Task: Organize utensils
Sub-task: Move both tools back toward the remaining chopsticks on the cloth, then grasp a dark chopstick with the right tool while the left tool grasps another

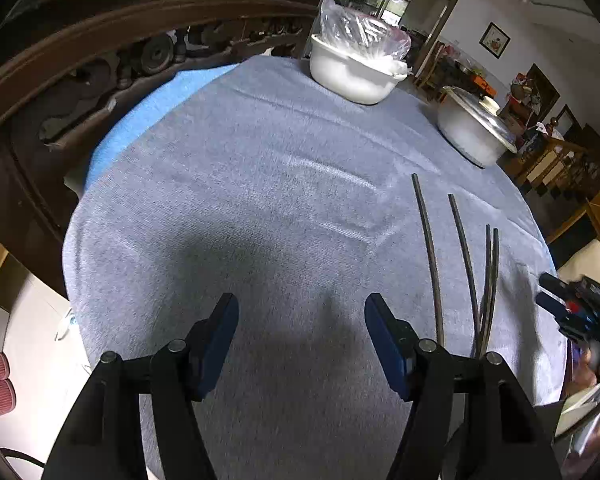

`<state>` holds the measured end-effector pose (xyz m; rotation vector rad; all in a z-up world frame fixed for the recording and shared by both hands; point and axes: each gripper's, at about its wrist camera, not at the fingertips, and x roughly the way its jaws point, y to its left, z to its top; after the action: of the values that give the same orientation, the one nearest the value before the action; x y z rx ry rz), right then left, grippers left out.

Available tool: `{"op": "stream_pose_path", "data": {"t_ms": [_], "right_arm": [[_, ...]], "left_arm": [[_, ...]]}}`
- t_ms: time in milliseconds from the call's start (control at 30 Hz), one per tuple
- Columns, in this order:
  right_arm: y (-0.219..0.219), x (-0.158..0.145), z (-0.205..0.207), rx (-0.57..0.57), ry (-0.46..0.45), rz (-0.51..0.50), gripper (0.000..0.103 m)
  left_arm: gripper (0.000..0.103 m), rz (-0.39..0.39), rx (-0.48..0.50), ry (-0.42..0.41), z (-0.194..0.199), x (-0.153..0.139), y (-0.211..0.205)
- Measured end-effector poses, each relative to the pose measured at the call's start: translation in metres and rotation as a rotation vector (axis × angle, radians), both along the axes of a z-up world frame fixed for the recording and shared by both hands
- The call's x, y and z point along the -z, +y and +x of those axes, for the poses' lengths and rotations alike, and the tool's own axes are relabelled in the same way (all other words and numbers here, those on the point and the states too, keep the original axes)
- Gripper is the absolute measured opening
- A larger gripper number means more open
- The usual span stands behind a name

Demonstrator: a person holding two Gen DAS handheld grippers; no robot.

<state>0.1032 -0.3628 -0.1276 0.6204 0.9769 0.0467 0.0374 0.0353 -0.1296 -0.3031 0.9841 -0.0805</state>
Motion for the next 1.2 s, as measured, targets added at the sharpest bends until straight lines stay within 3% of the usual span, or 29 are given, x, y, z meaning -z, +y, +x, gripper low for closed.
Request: {"op": "stream_pose_path", "data": {"t_ms": [367, 600, 767, 1000, 1067, 1200], "right_arm": [[0.042, 0.016, 0.062, -0.069, 0.083, -0.193, 0.040], [0.062, 0.018, 0.067, -0.161, 0.052, -0.416, 0.038], [0.049, 0.022, 0.060, -0.193, 0.062, -0.543, 0.033], [-0.001, 0.012, 0.065, -0.069, 0.090, -0.372, 0.033], [-0.011, 0.011, 0.073, -0.045, 0.112, -0.291, 0.034], [-0.018, 0.016, 0.094, 0.005, 0.202, -0.246, 0.035]], "left_arm": [[0.066, -0.018, 0.020, -0.001, 0.025, 0.000, -0.002], [0.066, -0.029, 0.016, 0.015, 0.031, 0.006, 0.001], [0.066, -0.030, 0.012, 0.021, 0.035, 0.008, 0.003], [0.066, -0.009, 0.055, 0.013, 0.051, 0.004, -0.009], [0.066, 0.014, 0.092, 0.002, 0.063, -0.002, -0.018], [0.066, 0.024, 0.169, 0.042, 0.097, -0.009, -0.039]]}}
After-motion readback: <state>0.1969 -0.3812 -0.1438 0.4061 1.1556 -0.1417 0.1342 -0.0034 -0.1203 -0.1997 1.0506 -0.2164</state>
